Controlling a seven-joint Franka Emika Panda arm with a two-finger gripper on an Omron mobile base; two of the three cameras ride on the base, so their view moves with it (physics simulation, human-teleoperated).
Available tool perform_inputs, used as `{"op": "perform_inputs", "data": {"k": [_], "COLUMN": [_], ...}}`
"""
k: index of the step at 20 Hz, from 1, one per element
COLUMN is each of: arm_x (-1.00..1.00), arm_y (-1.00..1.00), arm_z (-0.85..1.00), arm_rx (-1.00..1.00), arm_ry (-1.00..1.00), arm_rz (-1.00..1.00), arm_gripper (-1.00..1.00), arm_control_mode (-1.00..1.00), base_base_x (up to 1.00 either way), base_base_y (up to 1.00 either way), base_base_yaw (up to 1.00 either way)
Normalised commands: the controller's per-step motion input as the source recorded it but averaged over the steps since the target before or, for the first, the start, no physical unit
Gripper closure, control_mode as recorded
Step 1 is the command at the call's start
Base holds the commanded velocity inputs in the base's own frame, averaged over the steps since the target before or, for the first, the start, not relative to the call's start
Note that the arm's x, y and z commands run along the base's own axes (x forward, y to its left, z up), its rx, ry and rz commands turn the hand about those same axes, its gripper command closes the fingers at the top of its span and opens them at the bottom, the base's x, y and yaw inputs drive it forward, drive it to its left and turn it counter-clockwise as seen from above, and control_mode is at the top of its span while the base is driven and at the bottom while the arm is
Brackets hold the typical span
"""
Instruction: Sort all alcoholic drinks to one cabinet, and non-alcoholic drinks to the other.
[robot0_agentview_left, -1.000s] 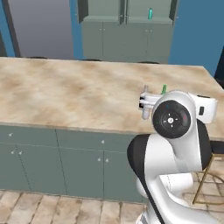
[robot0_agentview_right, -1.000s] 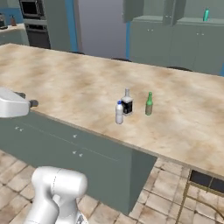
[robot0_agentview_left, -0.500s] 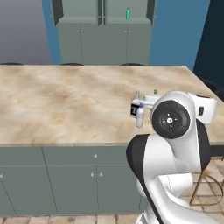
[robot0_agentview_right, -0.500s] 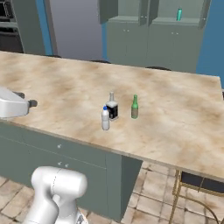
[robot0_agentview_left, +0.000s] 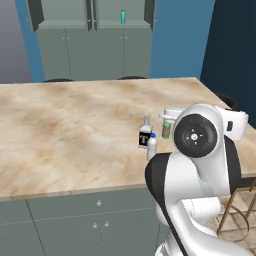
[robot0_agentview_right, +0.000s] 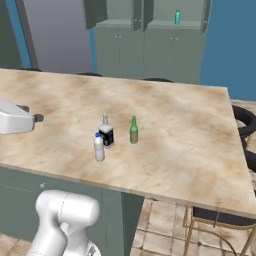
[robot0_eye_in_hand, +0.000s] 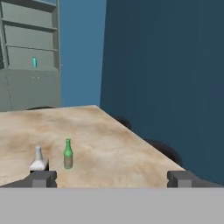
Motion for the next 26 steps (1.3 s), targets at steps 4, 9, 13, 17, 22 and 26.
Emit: {"op": "perform_inputs", "data": {"k": [4, 9, 13, 17, 22, 26], "arm_x": [0.0, 0.0, -0.02, -0.06, 0.0, 0.0], "arm_y": [0.0, 0.0, 0.01, 0.03, 0.15, 0.27], "arm_z": [0.0, 0.0, 0.0, -0.13, -0.3, -0.33], "arm_rx": [0.0, 0.0, 0.0, 0.0, 0.05, 0.07], "arm_ry": [0.0, 0.0, -0.01, 0.0, 0.04, 0.07], "arm_rz": [0.0, 0.0, 0.0, 0.0, -0.01, 0.0], "arm_gripper": [-1.0, -1.0, -1.0, -1.0, -1.0, -1.0], "arm_control_mode": [1.0, 1.0, -1.0, -1.0, -1.0, -1.0], "base_base_x": [0.29, 0.13, 0.0, 0.0, 0.0, 0.0], "base_base_y": [0.21, 0.21, 0.0, 0.0, 0.0, 0.0], "base_base_yaw": [-0.24, -0.15, 0.0, 0.0, 0.0, 0.0]}}
